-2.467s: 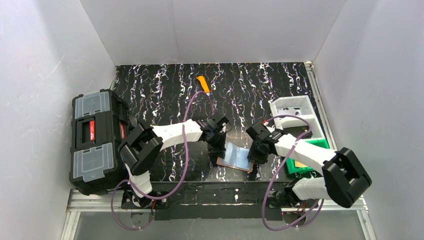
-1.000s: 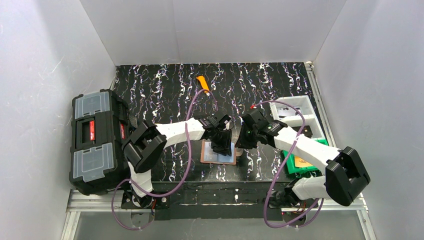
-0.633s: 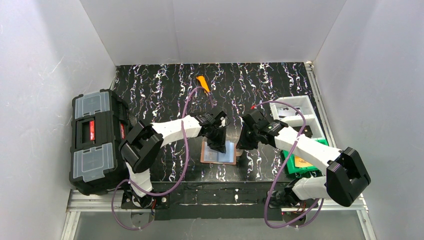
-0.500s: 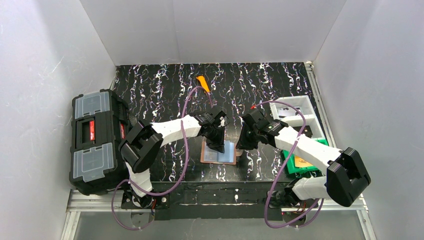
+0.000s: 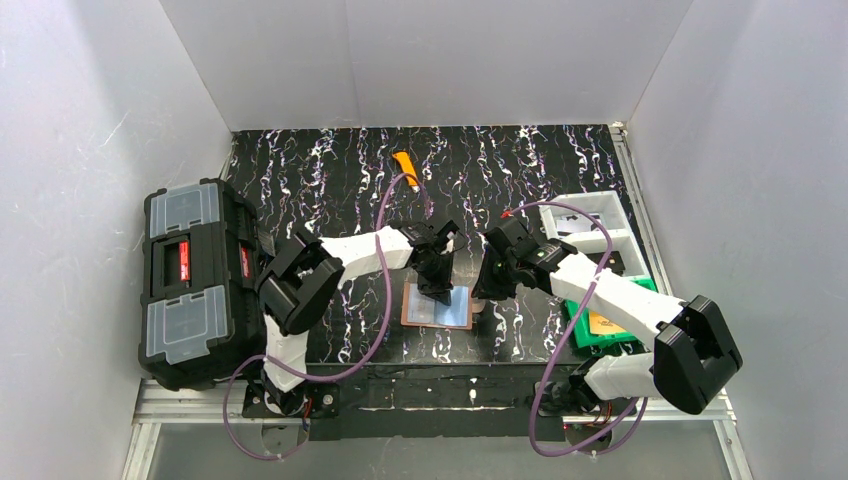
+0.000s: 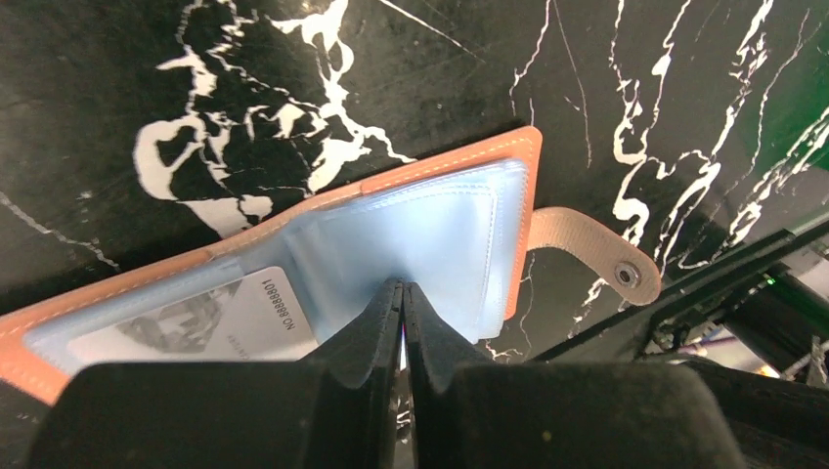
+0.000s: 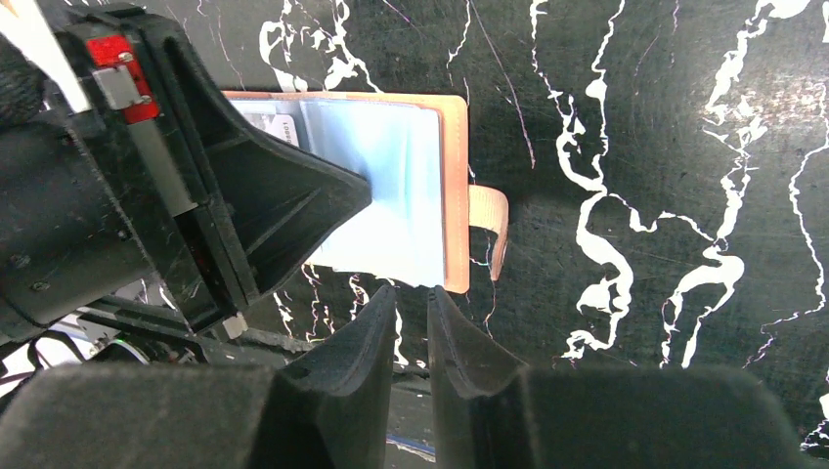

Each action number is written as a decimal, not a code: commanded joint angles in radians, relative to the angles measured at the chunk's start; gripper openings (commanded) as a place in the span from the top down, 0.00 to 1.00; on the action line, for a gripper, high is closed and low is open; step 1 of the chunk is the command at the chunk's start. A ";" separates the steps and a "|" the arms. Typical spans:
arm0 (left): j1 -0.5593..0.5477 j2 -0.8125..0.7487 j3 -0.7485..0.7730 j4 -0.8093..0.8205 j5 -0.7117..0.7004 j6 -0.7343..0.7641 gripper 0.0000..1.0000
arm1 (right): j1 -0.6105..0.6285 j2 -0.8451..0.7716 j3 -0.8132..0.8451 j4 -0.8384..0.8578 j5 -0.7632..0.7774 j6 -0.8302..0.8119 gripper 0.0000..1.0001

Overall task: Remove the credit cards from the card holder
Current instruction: Remove the credit card from the card holder.

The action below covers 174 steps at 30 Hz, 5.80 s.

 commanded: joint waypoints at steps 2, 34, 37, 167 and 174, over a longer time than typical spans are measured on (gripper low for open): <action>0.005 0.003 -0.002 -0.019 0.012 0.002 0.96 | 0.004 -0.020 0.043 -0.011 -0.009 -0.013 0.74; 0.160 -0.215 -0.091 -0.162 -0.023 0.038 0.88 | 0.058 0.173 0.187 0.096 -0.196 -0.030 0.68; 0.189 -0.215 -0.111 -0.164 0.001 0.056 0.88 | 0.062 0.238 0.205 0.133 -0.243 -0.027 0.69; 0.206 -0.019 -0.143 -0.245 -0.067 0.015 1.00 | -0.127 0.116 -0.284 0.581 -0.394 0.046 0.99; 0.204 -0.101 -0.029 -0.309 -0.016 0.044 1.00 | -0.135 0.026 -0.273 0.524 -0.407 0.043 0.99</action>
